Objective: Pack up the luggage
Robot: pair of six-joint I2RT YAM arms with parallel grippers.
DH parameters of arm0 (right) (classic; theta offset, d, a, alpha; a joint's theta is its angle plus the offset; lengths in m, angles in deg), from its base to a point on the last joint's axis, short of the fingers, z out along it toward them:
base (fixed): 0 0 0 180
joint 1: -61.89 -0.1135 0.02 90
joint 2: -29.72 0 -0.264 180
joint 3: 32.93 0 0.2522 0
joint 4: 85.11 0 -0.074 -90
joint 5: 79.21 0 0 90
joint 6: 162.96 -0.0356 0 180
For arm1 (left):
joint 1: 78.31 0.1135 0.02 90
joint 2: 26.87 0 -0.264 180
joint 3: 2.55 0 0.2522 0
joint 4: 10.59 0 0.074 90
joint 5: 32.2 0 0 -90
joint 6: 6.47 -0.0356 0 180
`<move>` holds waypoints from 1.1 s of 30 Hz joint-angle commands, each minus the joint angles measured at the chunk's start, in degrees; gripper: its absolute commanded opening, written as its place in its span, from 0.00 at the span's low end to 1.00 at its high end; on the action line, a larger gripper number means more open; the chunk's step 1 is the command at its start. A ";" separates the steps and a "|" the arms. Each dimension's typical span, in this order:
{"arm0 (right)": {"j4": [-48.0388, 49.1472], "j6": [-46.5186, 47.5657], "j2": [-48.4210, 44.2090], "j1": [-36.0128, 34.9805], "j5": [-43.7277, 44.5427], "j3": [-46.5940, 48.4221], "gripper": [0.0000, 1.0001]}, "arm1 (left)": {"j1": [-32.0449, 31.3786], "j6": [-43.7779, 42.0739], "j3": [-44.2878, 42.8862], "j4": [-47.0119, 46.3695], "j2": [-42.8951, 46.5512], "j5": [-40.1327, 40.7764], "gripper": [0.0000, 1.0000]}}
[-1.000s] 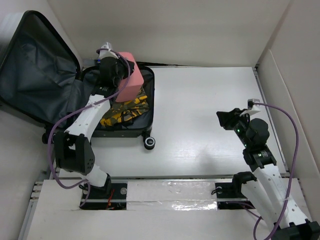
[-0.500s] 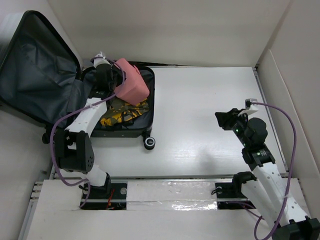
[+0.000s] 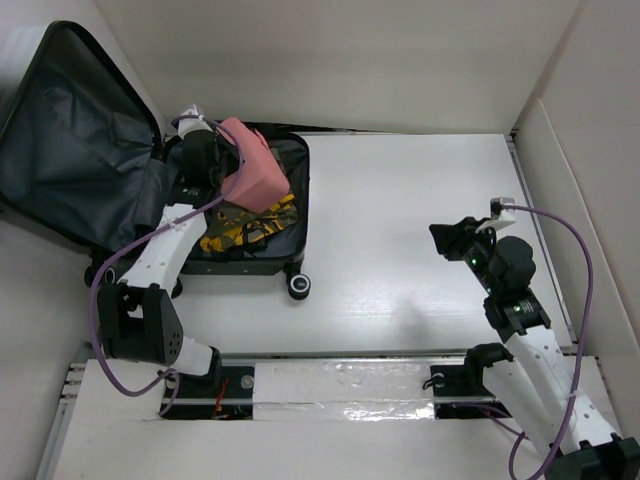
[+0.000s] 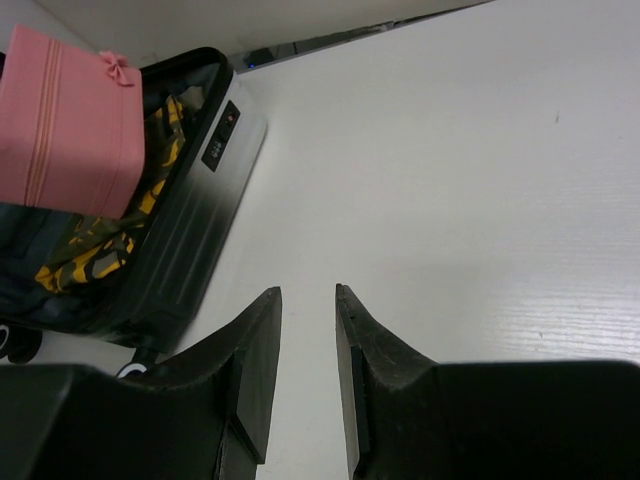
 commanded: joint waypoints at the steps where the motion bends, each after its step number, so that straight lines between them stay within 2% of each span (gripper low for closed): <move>1: 3.27 0.85 -0.66 -0.67 -0.71 -0.16 0.34 | 0.34 -3.06 -4.13 -3.80 3.62 3.48 0.00; 6: 3.18 0.94 -0.49 -0.67 -0.71 -0.34 0.35 | 4.11 -2.88 -7.29 -2.57 2.47 0.95 0.00; 10: 3.88 0.76 0.13 -0.67 -0.80 -0.52 0.34 | 4.73 -3.41 -7.91 -2.39 2.39 0.94 0.00; 15: 4.58 0.59 0.74 -0.67 -1.06 -0.87 0.34 | 5.26 -2.97 -12.39 -1.07 2.30 -2.83 0.00; 18: 4.76 0.58 1.10 -0.67 -1.33 -0.78 0.34 | 5.26 -3.41 -14.06 2.96 -0.50 -2.49 0.00; 24: 4.59 0.67 0.83 -0.67 -1.06 -1.13 0.35 | 5.26 -2.62 -8.45 -0.10 -2.53 -2.49 0.00; 32: 4.59 0.67 0.83 -0.67 -0.71 -1.31 0.35 | 5.26 -3.58 -7.21 0.77 -7.28 -0.47 0.00; 33: 4.59 0.67 0.92 -0.67 -0.80 -1.31 0.35 | 5.26 -3.67 -6.86 0.77 -8.59 0.06 0.05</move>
